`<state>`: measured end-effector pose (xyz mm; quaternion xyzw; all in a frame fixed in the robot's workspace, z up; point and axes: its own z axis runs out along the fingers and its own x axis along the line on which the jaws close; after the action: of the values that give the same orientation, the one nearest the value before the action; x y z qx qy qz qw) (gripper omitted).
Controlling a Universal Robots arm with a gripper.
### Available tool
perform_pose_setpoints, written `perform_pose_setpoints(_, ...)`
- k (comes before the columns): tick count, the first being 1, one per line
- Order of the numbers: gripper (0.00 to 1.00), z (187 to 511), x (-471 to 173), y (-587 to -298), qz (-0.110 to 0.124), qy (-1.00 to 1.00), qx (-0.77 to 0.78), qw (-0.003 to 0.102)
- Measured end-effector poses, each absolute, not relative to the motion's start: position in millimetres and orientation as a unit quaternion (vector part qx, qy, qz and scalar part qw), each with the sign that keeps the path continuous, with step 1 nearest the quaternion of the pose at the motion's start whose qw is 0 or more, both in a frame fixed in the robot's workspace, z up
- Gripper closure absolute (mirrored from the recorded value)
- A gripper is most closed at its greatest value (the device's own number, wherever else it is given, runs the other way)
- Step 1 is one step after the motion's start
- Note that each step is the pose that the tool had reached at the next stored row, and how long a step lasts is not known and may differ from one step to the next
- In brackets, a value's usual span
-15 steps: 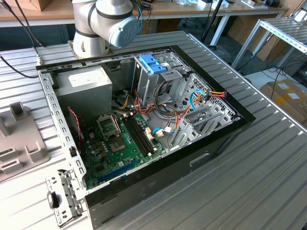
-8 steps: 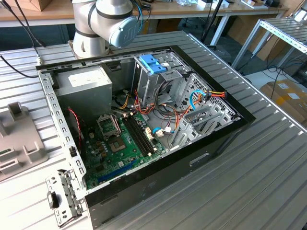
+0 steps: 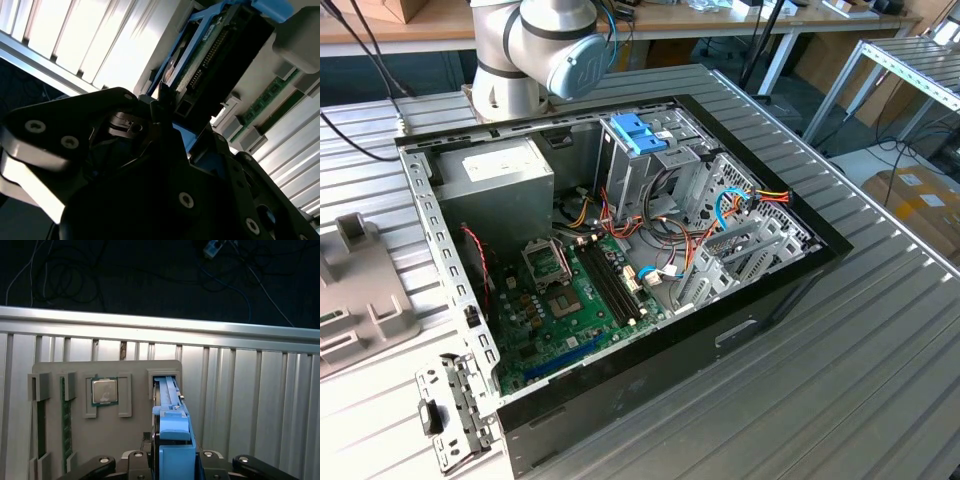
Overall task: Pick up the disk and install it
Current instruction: 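Pick up the disk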
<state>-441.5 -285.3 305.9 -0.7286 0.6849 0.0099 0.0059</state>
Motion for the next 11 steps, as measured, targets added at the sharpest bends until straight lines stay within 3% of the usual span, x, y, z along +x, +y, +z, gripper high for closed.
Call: perform_pose_setpoints(11, 0.63, 320.9, -441.6, -285.3, 0.01, 0.685, -0.729, 0.006)
